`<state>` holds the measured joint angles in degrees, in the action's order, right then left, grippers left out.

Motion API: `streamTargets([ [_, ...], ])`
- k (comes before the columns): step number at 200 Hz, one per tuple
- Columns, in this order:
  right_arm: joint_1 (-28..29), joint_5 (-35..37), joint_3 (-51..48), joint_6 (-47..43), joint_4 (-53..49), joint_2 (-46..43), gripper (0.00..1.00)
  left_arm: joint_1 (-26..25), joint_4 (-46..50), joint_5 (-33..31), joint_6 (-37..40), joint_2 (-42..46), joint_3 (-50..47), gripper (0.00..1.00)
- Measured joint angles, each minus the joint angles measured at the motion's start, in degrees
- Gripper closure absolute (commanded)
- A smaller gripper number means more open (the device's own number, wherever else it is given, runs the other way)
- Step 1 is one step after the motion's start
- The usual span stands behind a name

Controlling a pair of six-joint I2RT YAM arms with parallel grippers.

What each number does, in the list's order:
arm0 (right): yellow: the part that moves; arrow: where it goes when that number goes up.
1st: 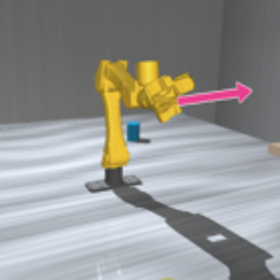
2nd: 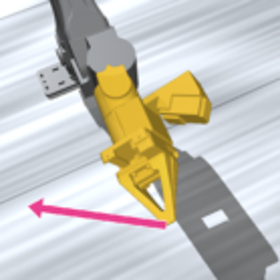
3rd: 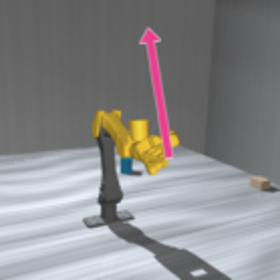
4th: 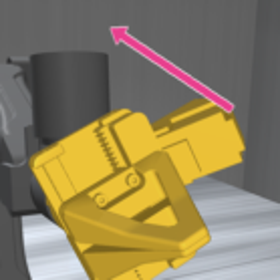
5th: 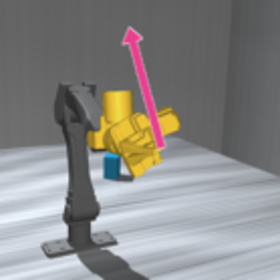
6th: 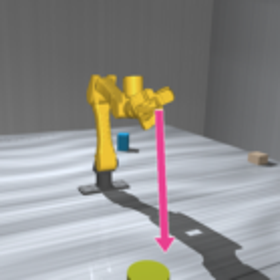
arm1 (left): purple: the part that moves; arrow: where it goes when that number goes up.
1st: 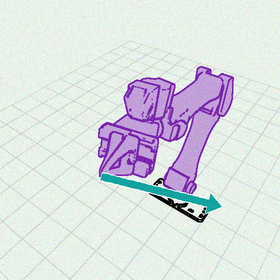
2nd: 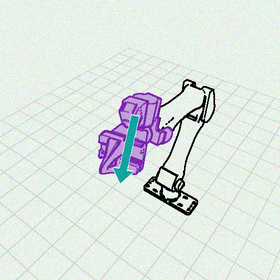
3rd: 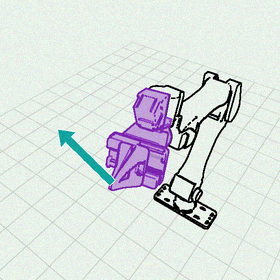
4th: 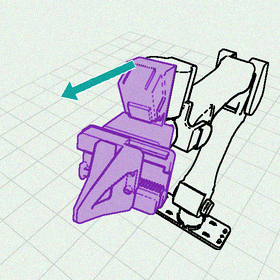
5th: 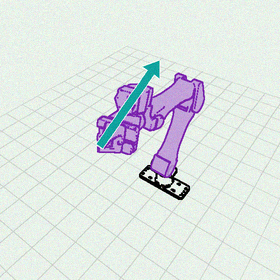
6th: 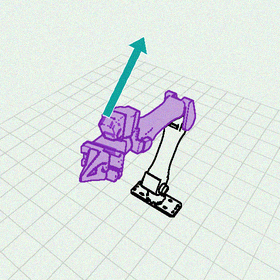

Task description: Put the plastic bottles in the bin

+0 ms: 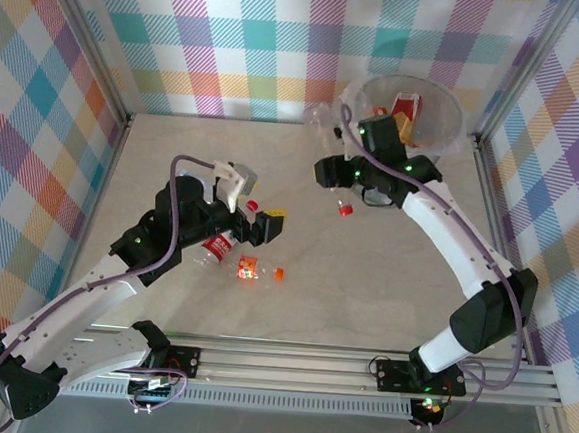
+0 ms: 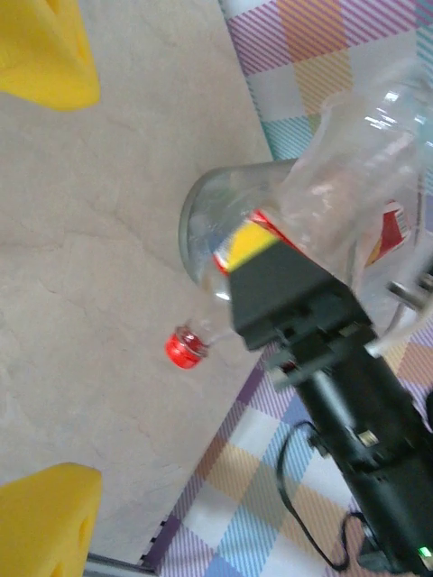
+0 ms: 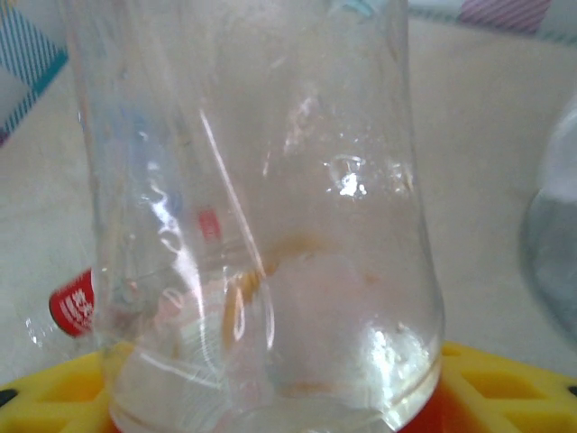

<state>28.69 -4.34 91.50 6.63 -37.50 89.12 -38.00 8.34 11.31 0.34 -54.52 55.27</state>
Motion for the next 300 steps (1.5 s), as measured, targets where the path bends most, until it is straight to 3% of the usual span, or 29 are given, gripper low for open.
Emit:
streamTargets([
  [75,-5.7,11.3,13.7,-1.3,-1.2,0.6,0.39,0.3,-1.2,-0.3,-0.8,0.7,-0.5,0.0],
  [138,-12.5,20.5,26.6,-0.6,-4.0,8.6,0.38,0.3,-1.2,-0.3,-0.8,0.6,-0.5,0.0],
  [239,-21.3,20.1,40.2,4.6,-17.1,20.9,0.38,0.3,-1.0,0.2,-0.8,0.2,-0.5,0.0],
  [300,-23.3,18.3,46.2,7.4,-18.1,25.2,0.38,0.3,-1.0,0.1,-0.7,-0.5,-0.5,0.0],
])
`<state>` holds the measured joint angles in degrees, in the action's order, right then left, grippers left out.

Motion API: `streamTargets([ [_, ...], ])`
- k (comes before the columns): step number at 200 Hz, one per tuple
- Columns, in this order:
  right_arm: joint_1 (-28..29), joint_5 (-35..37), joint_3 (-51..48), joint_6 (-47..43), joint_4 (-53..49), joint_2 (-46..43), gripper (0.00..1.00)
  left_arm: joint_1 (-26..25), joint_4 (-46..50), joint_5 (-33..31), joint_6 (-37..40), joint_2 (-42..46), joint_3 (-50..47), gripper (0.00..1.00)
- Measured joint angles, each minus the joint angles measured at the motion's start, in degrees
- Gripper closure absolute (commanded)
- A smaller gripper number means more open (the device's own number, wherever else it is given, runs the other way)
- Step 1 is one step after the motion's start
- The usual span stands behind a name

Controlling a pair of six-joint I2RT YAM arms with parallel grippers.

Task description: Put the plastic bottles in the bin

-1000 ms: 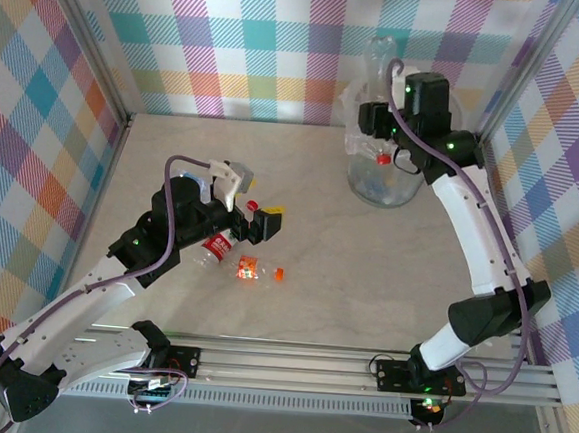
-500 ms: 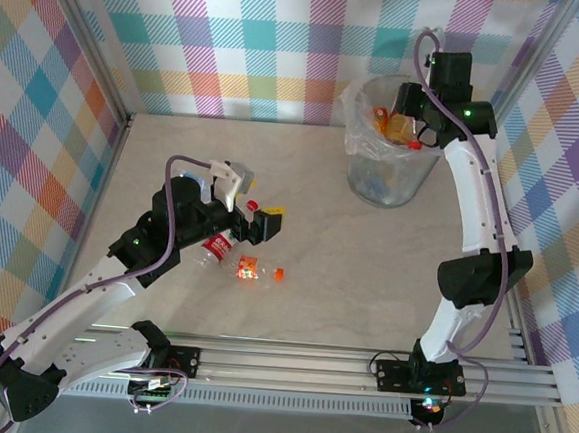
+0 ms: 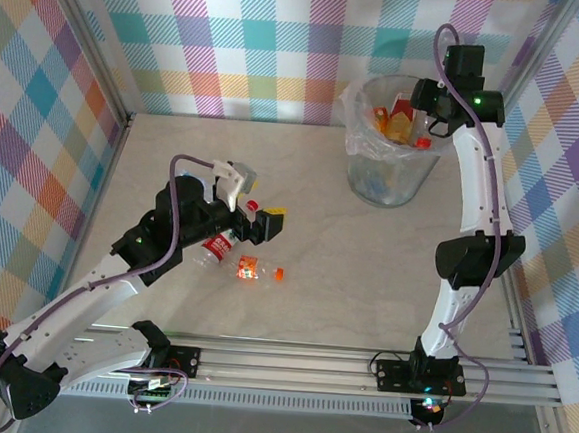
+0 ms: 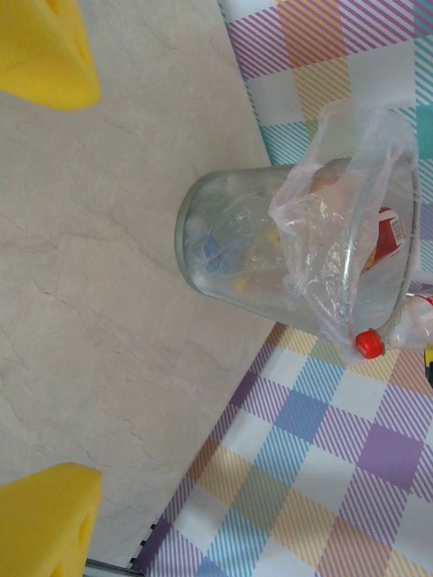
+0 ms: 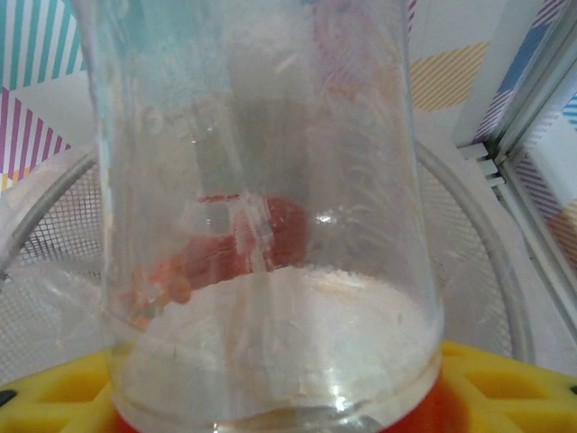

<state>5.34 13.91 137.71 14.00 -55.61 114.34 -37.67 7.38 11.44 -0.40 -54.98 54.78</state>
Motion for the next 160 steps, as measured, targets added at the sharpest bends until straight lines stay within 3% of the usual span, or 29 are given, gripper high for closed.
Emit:
streamTargets([
  [90,-1.4,-2.1,0.9,2.4,-0.3,2.8,0.33,0.1,0.1,0.0,0.0,-0.9,0.0,0.0],
  [160,-1.7,-3.1,-3.1,3.6,-1.0,2.9,0.19,0.1,0.2,0.0,0.0,-1.2,0.0,0.0],
])
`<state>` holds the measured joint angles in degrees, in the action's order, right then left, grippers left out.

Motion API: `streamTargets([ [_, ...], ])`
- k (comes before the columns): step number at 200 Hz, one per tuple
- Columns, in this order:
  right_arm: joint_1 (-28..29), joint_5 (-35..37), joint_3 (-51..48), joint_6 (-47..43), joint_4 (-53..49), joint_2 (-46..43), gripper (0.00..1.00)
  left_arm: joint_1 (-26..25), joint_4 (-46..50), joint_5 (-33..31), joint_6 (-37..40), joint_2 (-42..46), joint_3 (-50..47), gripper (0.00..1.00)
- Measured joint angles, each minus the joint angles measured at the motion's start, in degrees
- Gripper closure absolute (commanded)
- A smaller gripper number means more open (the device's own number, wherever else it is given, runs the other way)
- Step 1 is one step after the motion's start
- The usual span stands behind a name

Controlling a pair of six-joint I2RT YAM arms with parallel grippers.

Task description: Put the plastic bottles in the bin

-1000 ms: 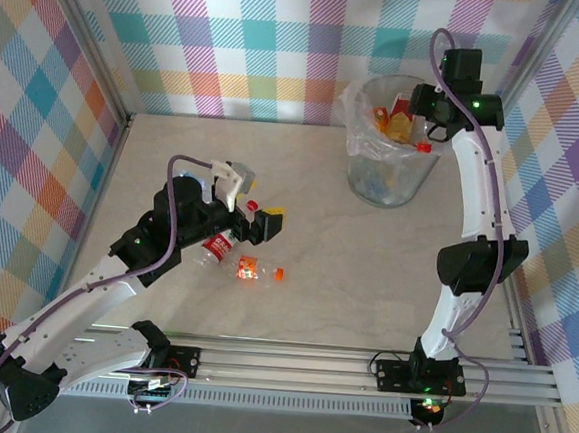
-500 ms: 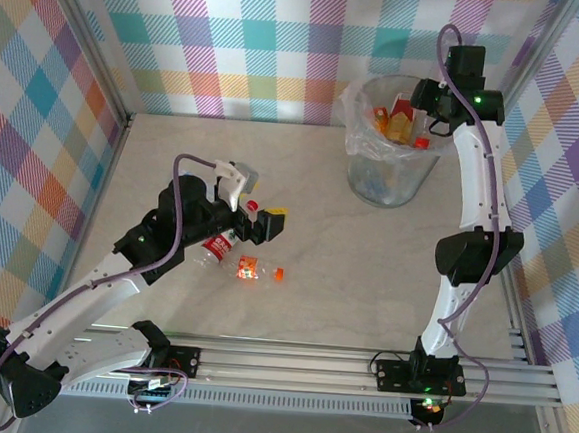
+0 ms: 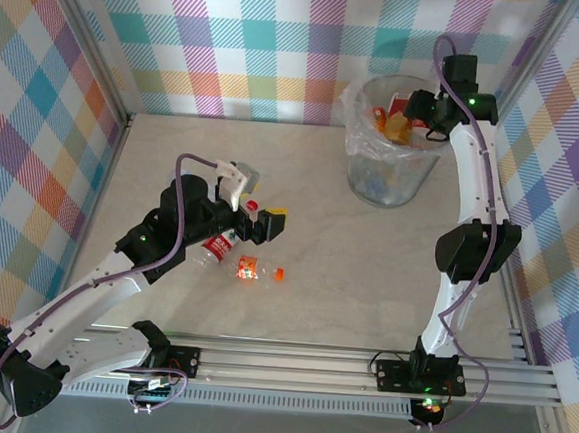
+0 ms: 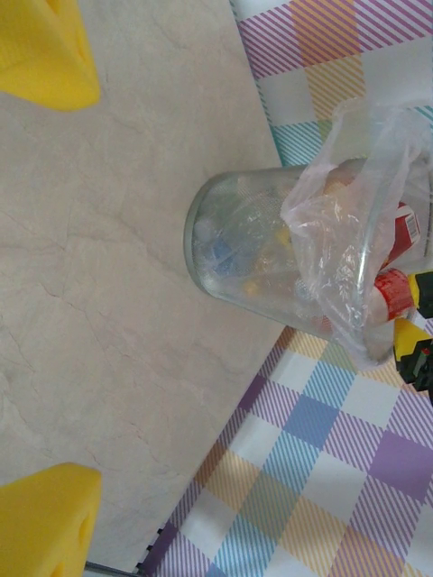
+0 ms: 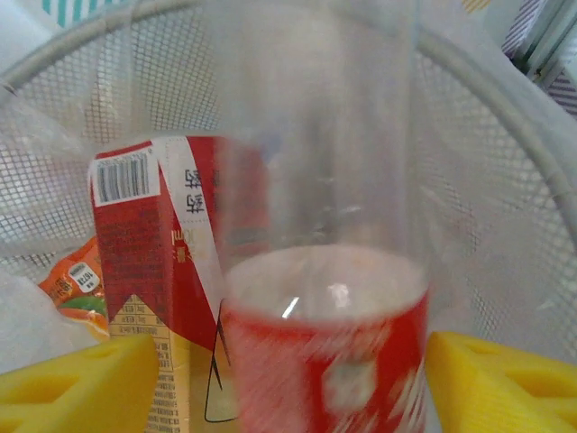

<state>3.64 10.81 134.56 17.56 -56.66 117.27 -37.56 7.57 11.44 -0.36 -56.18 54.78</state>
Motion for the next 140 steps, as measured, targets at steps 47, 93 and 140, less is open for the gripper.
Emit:
streamTargets([
  [47,-0.3,1.2,0.0,0.0,0.2,-1.0,0.16,0.2,0.2,0.0,0.0,0.0,0.0,0.0],
  [93,-0.4,1.6,-6.8,-0.4,3.8,-8.3,0.17,0.3,0.5,-0.2,0.0,0.0,0.2,0.0],
  [140,-0.3,-6.0,-26.5,-0.8,12.8,-22.6,0.16,1.0,4.1,1.1,2.8,-0.1,1.6,0.0],
])
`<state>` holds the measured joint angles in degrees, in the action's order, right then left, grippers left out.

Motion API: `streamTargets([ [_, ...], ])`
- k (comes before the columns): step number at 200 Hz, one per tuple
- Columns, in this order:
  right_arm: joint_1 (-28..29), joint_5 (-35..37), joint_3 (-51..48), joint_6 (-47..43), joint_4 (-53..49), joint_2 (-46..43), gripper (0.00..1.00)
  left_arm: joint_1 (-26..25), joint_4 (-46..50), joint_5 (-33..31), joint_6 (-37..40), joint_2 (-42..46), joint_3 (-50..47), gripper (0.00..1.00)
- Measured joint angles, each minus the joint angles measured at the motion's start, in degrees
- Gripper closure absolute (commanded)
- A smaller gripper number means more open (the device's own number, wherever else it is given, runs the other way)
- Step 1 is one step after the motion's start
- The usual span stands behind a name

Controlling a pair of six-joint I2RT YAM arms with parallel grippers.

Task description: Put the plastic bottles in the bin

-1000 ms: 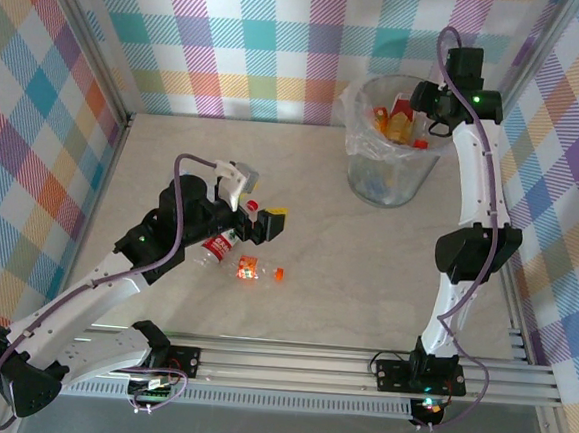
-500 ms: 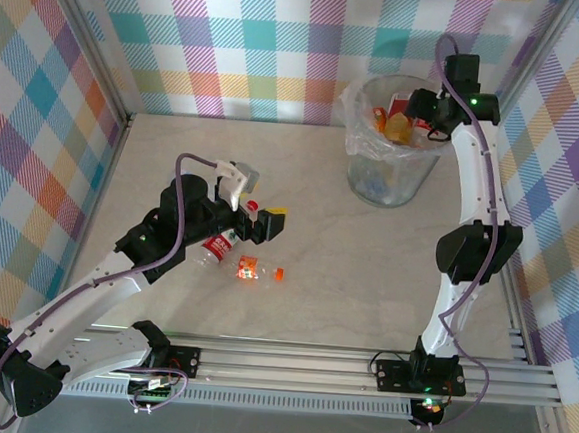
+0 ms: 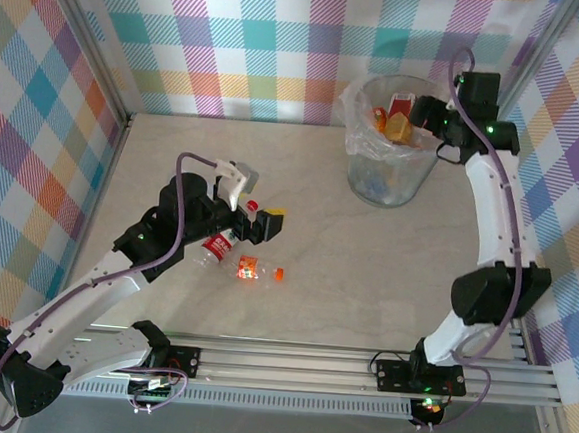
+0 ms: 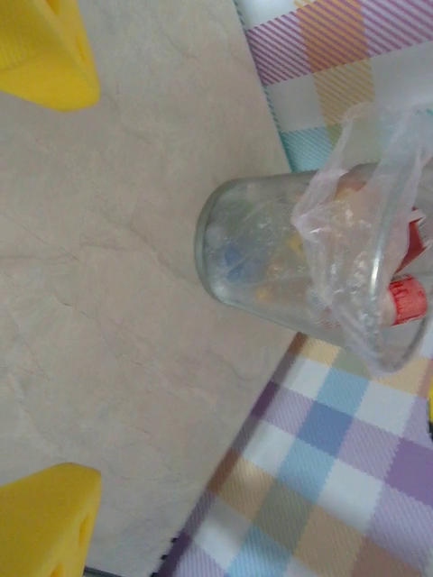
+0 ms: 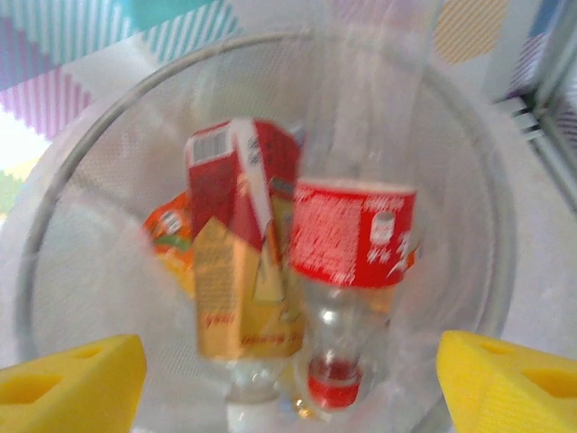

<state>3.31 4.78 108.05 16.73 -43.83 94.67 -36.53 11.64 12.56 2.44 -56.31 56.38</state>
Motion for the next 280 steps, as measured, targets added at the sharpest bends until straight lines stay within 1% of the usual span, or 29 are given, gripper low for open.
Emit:
streamTargets([
  [30,1.5,-4.9,-12.0,-2.3,4.2,-8.0,0.16,0.2,5.4,0.3,4.0,-0.6,3.7,0.0],
  [56,4.9,-9.5,-20.7,-4.3,5.9,-14.5,0.16,0.8,9.7,1.4,8.2,-0.6,5.2,0.0],
  [82,9.9,-14.3,-26.3,-6.4,7.0,-18.8,0.15,1.1,16.3,3.1,13.7,-0.6,7.3,0.0],
  [101,15.6,-16.6,-28.6,-8.5,7.3,-19.3,0.14,1.4,20.9,3.4,16.9,-0.6,9.4,0.0],
  [128,24.2,-18.8,-31.8,-11.1,8.3,-17.6,0.13,1.8,26.7,3.8,20.9,-0.6,12.2,0.0],
  [153,30.4,-20.0,-34.6,-12.9,9.4,-14.4,0.1,2.2,30.6,5.1,23.6,-0.3,13.2,0.0],
  [196,37.5,-20.9,-35.8,-14.8,11.2,-8.6,0.0,3.1,33.5,8.0,25.5,0.5,13.2,0.0],
  [254,46.4,-21.6,-35.8,-15.8,12.9,1.3,0.0,3.4,34.8,11.4,25.8,-0.7,13.2,0.0],
  [280,49.6,-19.9,-34.4,-16.3,13.0,5.0,0.0,3.4,34.8,12.5,25.8,-0.7,13.2,0.0],
])
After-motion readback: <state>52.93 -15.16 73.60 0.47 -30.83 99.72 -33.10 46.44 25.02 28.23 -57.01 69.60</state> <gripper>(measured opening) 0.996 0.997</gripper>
